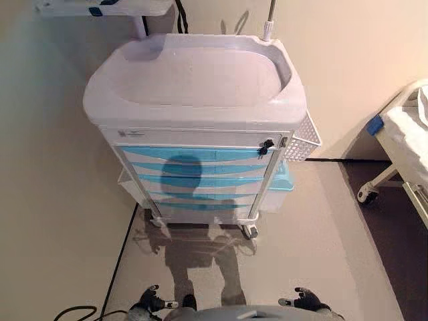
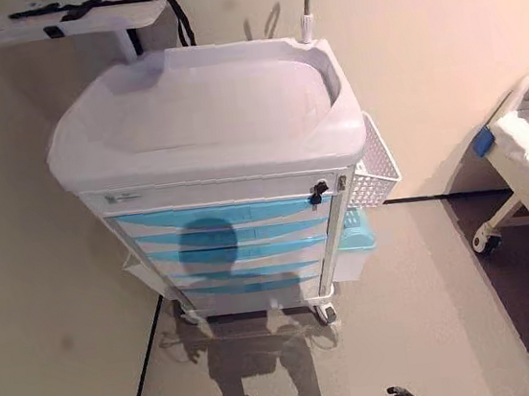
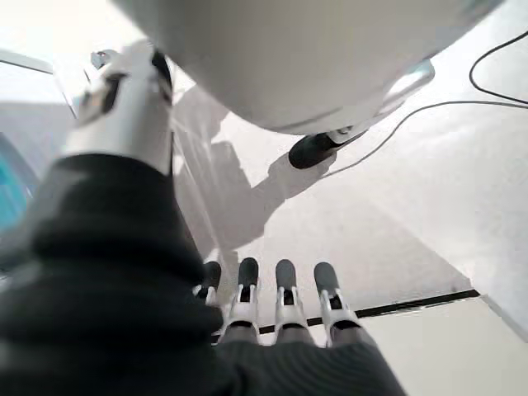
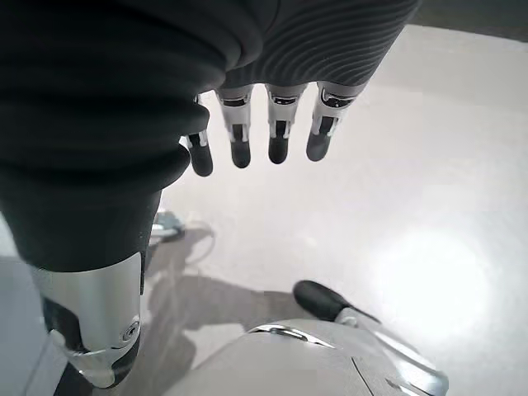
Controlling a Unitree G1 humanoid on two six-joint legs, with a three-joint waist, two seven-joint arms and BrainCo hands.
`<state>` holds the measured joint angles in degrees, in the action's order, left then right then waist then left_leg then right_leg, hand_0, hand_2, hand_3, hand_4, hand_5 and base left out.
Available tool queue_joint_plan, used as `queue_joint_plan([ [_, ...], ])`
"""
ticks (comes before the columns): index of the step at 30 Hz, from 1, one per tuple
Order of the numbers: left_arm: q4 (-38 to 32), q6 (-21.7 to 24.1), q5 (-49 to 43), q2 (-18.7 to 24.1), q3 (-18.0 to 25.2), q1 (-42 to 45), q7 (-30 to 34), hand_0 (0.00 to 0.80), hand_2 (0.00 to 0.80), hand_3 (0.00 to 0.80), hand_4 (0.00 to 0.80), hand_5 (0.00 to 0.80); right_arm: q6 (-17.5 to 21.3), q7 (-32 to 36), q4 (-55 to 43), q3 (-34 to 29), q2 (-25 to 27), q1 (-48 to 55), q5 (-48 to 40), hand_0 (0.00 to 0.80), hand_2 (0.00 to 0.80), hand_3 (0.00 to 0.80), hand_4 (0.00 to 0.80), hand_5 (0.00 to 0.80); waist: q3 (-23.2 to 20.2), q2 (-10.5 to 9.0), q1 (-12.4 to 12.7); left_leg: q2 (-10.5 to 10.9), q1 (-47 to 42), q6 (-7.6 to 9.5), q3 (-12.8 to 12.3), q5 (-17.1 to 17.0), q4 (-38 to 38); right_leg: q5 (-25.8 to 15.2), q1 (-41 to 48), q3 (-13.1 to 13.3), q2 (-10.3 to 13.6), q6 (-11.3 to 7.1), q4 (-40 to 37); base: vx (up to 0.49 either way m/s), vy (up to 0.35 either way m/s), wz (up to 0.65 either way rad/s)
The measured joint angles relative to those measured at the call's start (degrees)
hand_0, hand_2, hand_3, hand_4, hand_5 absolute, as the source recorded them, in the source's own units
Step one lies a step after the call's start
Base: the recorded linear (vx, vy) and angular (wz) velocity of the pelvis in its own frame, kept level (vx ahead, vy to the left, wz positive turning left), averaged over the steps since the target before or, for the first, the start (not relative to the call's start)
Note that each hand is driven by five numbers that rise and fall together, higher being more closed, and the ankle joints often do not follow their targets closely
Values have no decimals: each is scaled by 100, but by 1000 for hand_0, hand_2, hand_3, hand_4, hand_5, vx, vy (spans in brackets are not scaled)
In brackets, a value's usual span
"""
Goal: Open the drawer and pick up the medicine
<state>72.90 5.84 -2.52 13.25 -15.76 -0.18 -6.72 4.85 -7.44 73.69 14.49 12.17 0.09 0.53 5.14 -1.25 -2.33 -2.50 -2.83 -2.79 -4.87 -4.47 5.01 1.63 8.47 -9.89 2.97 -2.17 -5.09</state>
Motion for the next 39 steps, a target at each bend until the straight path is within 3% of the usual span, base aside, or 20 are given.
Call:
queue_joint_plan([
  [28,7,-1,5,-3,1,24,-117,0,0,0,0,0,0,0,-1,4,0,135,3,0,0,0,0,0,-221,-16,-5,-5,-44,2,-1,0,22,1,33,8,2,5,15,7,3,0],
  [31,2,0,6,2,11,-42,-251,0,0,0,0,0,2,-26,-2,6,7,93,2,0,0,0,0,0,-203,26,8,-20,80,10,-60,-7,-30,100,-242,67,-2,15,304,-42,16,-9],
  [39,-120,74,355,-6,125,-391,-455,0,0,0,0,0,66,-118,-11,101,72,-258,1,0,0,0,0,0,289,119,10,-36,645,37,-35,25,-431,318,-894,73,11,-2,976,-20,6,2],
])
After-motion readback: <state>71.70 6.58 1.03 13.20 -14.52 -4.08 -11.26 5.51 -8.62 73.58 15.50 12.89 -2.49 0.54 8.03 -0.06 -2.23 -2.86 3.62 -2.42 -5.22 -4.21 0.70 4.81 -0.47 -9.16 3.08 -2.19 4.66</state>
